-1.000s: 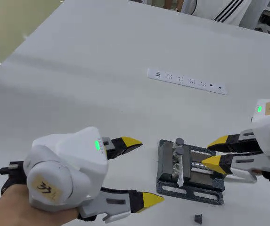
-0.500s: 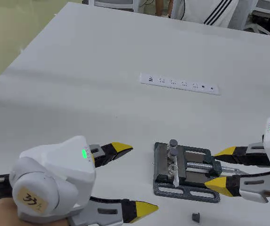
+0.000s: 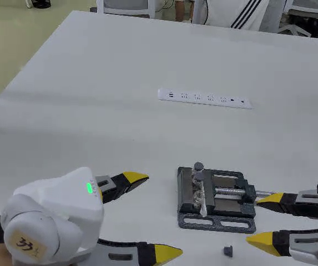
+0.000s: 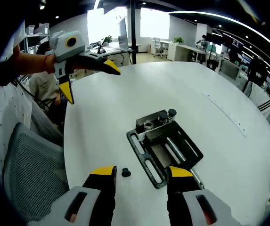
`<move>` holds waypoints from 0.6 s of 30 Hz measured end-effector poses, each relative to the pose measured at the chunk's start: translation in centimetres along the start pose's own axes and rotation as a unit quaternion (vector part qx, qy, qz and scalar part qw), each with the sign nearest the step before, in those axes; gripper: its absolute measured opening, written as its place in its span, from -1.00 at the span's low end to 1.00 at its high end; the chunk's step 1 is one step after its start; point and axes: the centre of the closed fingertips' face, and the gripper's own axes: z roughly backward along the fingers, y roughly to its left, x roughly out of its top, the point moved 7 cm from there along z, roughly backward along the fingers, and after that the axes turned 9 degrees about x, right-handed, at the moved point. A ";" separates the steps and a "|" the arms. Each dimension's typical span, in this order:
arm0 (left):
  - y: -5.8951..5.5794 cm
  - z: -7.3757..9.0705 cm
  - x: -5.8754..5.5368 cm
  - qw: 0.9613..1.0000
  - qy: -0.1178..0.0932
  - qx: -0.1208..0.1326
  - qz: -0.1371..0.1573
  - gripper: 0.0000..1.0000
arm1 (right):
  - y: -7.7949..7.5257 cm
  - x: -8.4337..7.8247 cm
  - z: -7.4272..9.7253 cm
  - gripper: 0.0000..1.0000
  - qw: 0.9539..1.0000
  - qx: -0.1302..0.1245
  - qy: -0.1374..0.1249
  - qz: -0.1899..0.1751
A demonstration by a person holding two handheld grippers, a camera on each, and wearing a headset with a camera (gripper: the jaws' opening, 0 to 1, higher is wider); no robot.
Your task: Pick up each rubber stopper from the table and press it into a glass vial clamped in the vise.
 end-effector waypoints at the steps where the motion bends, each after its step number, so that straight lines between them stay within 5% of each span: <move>1: -0.1 0.0 0.0 1.000 0.001 -0.001 -0.001 0.42 | 0.1 -0.3 -0.1 -0.20 1.000 0.001 -0.002 0.000; 7: -0.5 -0.1 -0.3 1.000 0.006 -0.006 0.000 0.46 | 0.7 -1.4 -0.8 -0.15 1.000 0.009 -0.004 0.000; 18: -0.8 -0.2 -0.7 1.000 0.015 -0.010 -0.003 0.46 | 1.4 -2.9 -2.8 -0.37 1.000 0.024 -0.003 -0.001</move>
